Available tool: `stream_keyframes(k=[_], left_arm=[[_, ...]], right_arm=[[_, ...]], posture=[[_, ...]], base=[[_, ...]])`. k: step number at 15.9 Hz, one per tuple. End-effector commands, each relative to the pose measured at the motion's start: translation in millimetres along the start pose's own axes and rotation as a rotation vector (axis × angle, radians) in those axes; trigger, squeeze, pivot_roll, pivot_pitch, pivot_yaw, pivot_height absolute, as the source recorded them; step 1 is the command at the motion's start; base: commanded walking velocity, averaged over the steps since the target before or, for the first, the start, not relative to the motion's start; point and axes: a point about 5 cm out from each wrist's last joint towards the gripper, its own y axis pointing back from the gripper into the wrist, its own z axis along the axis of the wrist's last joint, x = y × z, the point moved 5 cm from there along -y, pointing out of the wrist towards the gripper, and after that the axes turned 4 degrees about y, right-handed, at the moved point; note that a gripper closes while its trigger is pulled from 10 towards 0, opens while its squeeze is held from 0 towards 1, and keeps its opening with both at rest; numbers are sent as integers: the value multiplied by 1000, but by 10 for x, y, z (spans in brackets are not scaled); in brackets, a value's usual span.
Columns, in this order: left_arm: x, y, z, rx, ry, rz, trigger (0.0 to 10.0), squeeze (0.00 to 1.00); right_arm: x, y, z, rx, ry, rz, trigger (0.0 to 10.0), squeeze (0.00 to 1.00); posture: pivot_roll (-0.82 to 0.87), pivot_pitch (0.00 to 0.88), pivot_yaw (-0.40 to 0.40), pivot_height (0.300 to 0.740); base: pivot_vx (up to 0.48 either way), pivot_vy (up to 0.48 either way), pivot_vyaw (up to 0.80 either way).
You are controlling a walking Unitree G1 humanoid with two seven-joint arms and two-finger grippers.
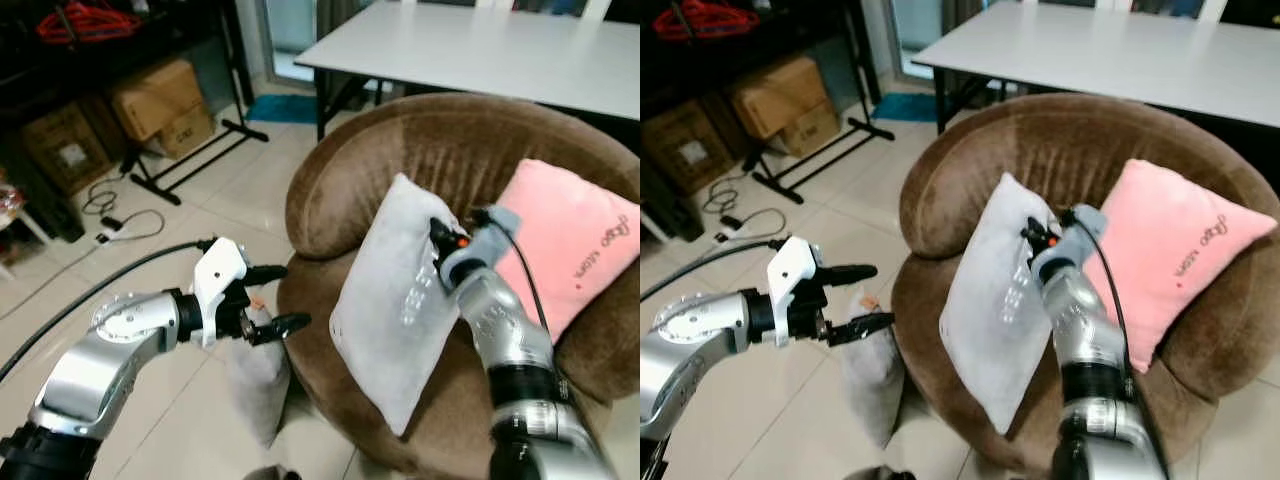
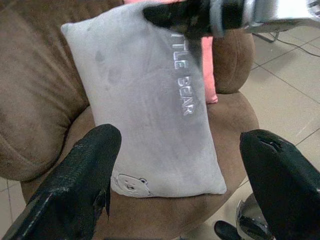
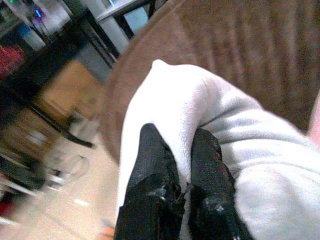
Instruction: Move the pillow to the sofa from floor
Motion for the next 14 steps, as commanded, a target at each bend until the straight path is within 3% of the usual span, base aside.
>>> stream_keyframes(k=[1, 5, 7, 13, 14], left_arm=[[10, 10, 2, 11, -12, 2, 10000, 0], [15, 36, 4, 10, -18, 18, 10000, 0], [4, 42, -4, 11, -16, 18, 10000, 0], [-16, 38, 14, 6, -18, -2, 10000, 0], [-23, 35, 31, 3, -16, -13, 10000, 0]], right_arm=[[71, -59, -100, 33, 66, 4, 10000, 0], [-128, -187, 222, -63, 70, -124, 10000, 0], [-386, -164, 378, -110, 101, -201, 10000, 0], [-743, -59, 374, -108, 155, -275, 10000, 0], [-803, -41, 451, -134, 158, -292, 10000, 0]], posture=[[-53, 0, 83, 740], [-40, 0, 71, 740], [-38, 0, 71, 740], [-52, 0, 89, 740], [-54, 0, 94, 740]], base=[[0, 0, 0], [0, 0, 0], [0, 0, 0], [0, 0, 0], [0, 0, 0]])
